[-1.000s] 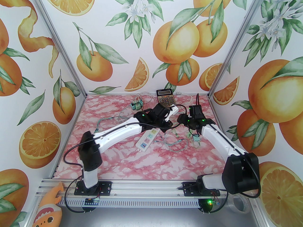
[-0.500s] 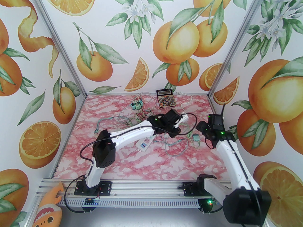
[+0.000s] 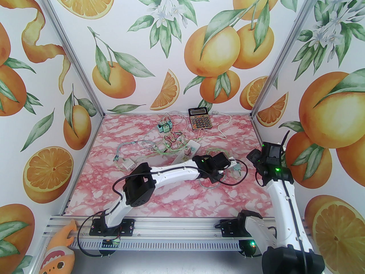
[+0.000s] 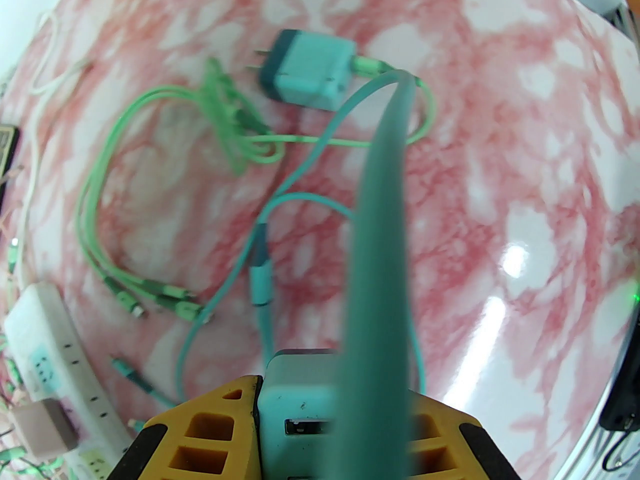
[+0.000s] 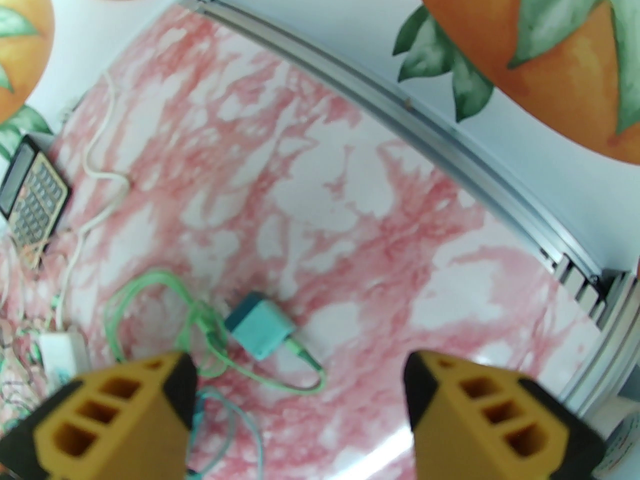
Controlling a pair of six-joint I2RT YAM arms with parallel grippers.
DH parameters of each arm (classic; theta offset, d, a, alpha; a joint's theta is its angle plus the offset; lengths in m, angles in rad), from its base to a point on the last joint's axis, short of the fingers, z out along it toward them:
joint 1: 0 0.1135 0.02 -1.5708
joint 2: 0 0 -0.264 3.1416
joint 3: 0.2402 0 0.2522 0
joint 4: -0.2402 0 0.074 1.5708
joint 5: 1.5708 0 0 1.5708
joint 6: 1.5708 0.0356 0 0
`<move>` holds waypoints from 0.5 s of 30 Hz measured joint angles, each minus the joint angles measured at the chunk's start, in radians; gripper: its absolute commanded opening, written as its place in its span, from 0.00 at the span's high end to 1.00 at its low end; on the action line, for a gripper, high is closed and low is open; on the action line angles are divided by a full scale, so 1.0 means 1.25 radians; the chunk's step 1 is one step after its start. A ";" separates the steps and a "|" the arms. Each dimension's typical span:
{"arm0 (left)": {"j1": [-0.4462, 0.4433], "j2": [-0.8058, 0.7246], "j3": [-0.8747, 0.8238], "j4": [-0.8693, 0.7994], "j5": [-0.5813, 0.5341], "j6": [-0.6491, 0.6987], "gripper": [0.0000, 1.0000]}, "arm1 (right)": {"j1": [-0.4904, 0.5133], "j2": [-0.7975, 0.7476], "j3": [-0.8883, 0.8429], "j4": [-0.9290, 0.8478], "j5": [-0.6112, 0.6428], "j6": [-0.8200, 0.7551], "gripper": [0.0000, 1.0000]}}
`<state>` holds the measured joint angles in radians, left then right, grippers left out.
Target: Pull the plug off the socket
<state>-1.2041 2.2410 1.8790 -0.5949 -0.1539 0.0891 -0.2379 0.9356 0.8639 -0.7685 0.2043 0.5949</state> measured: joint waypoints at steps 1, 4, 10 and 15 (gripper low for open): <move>-0.003 0.003 0.000 0.000 -0.002 0.000 0.92 | 0.000 0.000 0.000 0.000 0.000 0.000 0.26; -0.013 0.012 0.000 0.012 -0.024 -0.001 0.93 | -0.001 0.001 0.003 -0.003 0.000 0.002 0.26; -0.049 0.093 0.041 0.034 -0.111 -0.001 0.90 | -0.002 0.001 0.005 -0.006 -0.001 0.003 0.26; -0.062 0.118 0.075 0.034 -0.143 -0.001 0.71 | -0.002 0.001 0.005 -0.006 -0.001 0.003 0.26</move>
<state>-1.2816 2.3886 1.9724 -0.5522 -0.3321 0.0875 -0.2409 0.9363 0.8703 -0.7757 0.2028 0.5983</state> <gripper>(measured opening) 0.286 0.741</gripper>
